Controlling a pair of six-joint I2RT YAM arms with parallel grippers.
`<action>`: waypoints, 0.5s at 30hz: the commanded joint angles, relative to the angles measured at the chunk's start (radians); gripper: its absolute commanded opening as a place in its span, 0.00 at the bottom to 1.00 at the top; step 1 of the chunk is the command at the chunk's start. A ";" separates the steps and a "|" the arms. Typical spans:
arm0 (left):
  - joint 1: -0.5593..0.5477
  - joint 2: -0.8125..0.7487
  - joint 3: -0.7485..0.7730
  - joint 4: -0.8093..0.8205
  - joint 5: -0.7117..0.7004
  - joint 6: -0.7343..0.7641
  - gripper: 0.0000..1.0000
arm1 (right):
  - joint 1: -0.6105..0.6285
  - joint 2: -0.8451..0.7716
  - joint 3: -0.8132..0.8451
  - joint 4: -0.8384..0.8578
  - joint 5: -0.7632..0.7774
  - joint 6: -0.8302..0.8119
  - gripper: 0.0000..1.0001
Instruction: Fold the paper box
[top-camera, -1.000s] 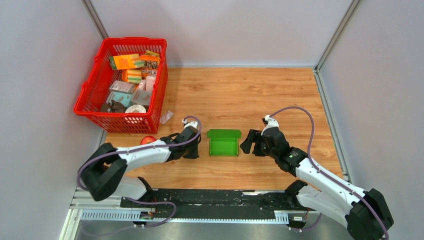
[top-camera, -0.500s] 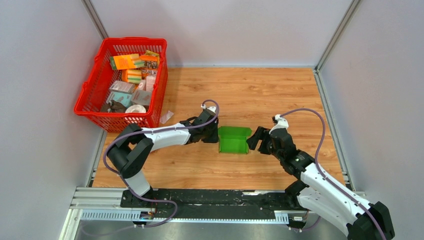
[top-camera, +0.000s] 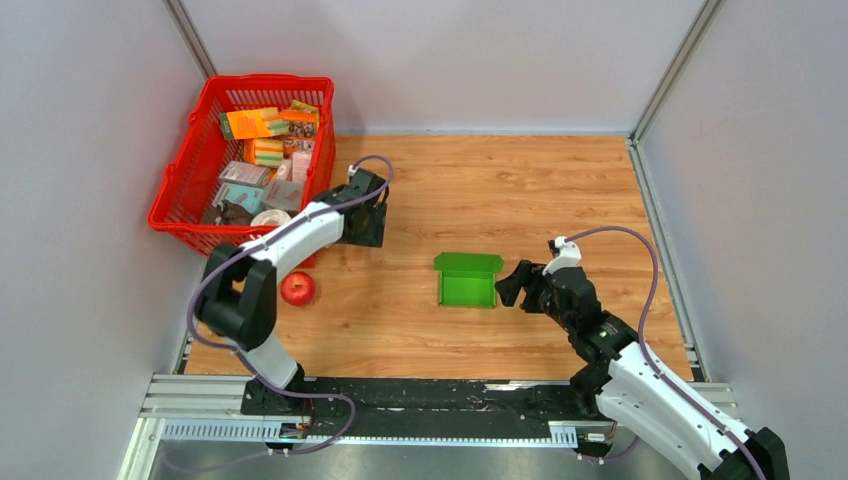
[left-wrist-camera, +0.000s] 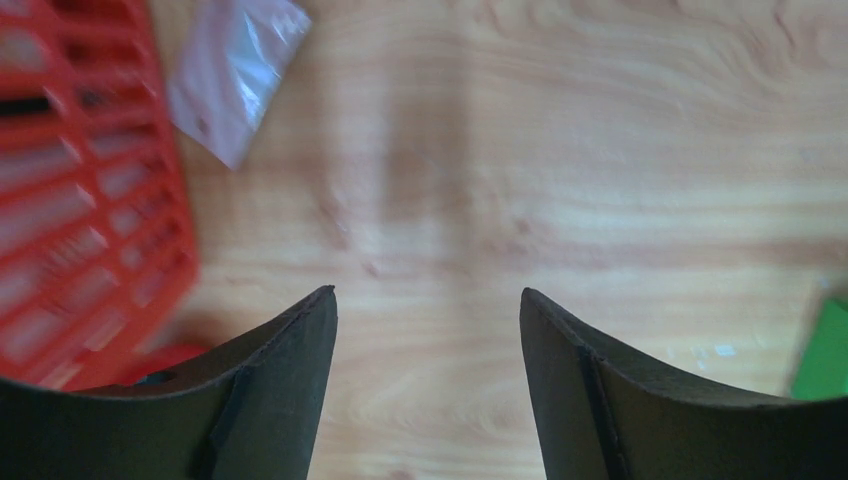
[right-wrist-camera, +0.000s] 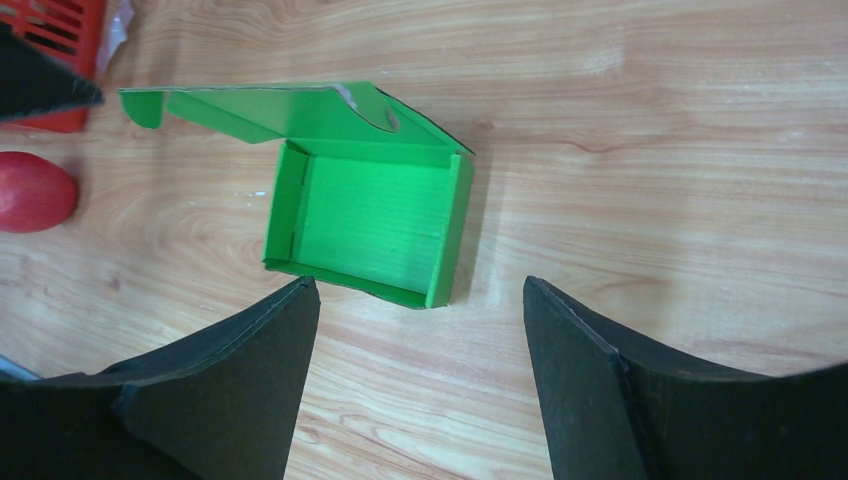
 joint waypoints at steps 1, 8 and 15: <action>0.019 0.194 0.246 -0.208 -0.222 0.149 0.74 | -0.003 -0.006 0.000 0.062 -0.020 -0.025 0.77; 0.025 0.443 0.582 -0.374 -0.483 0.190 0.40 | -0.003 -0.019 -0.009 0.064 -0.015 -0.021 0.77; 0.028 0.601 0.668 -0.437 -0.607 0.223 0.00 | -0.003 -0.014 -0.015 0.079 -0.029 -0.017 0.77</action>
